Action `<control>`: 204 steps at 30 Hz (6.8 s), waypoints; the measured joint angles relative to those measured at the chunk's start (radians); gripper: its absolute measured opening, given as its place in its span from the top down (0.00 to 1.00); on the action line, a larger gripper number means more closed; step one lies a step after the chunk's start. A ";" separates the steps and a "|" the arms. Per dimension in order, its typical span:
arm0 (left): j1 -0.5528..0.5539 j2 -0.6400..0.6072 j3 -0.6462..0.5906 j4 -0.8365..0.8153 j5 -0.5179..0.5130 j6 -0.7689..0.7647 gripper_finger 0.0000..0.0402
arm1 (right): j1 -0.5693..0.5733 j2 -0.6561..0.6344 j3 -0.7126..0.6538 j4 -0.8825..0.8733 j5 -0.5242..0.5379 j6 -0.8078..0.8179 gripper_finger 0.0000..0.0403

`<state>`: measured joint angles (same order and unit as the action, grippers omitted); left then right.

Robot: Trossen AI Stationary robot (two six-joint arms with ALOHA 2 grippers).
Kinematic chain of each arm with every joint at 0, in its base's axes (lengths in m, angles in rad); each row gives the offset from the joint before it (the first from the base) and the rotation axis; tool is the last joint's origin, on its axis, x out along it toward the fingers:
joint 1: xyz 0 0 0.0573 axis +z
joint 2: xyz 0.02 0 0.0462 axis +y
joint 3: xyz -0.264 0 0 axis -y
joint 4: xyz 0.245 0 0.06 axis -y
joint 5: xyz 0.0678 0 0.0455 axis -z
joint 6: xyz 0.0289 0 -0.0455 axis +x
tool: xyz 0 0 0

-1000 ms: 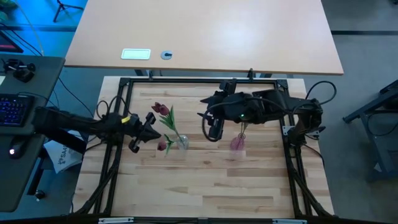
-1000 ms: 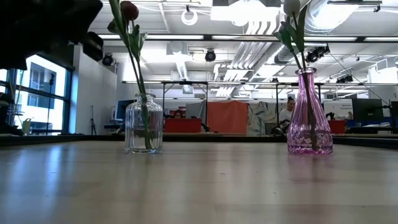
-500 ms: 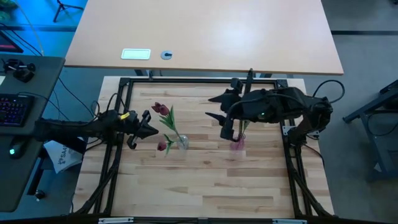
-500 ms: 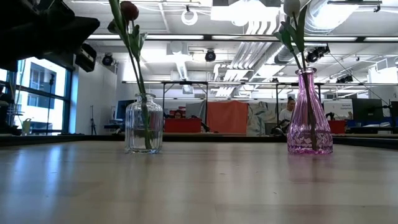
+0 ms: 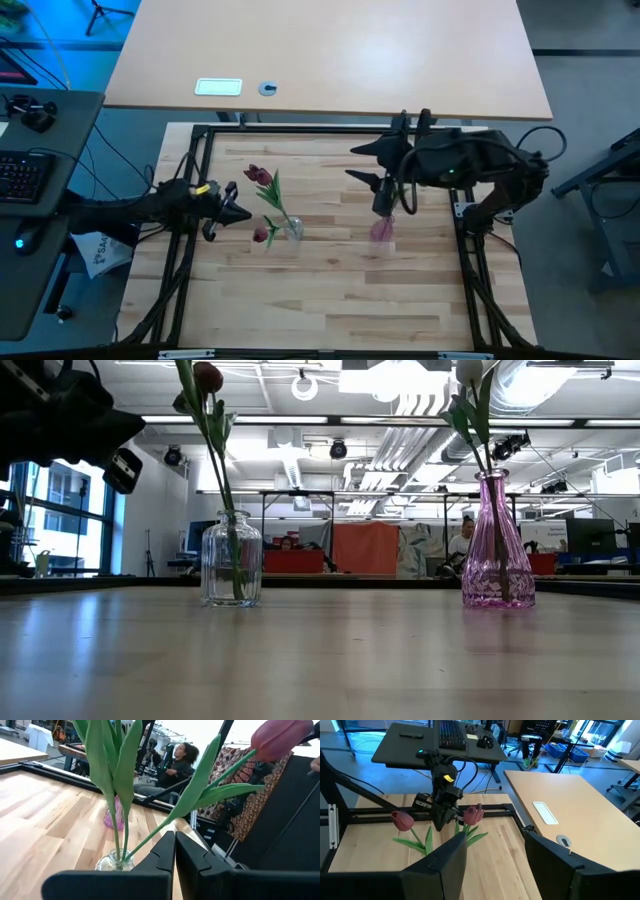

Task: Sort flowers into vase by color
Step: Return to Home Position

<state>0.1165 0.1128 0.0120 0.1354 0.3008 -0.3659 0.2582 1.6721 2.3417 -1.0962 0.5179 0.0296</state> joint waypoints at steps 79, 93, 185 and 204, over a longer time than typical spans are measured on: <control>0.000 -0.041 0.000 -0.064 -0.039 0.002 1.00 | 0.138 -1.668 -2.239 1.282 -0.305 -0.022 1.00; 0.000 -0.041 0.000 -0.064 -0.039 0.002 1.00 | -0.133 -1.667 -2.277 1.229 -0.504 0.002 1.00; -0.130 -0.100 0.000 -0.112 -0.229 0.211 1.00 | -0.205 -1.659 -2.333 1.123 -0.447 0.127 1.00; -0.130 -0.100 0.000 -0.112 -0.229 0.211 1.00 | -0.205 -1.659 -2.333 1.123 -0.447 0.127 1.00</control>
<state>-0.0135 0.0128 0.0120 0.0235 0.0715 -0.1547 0.0532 0.0132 0.0090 0.0265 0.0711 0.1566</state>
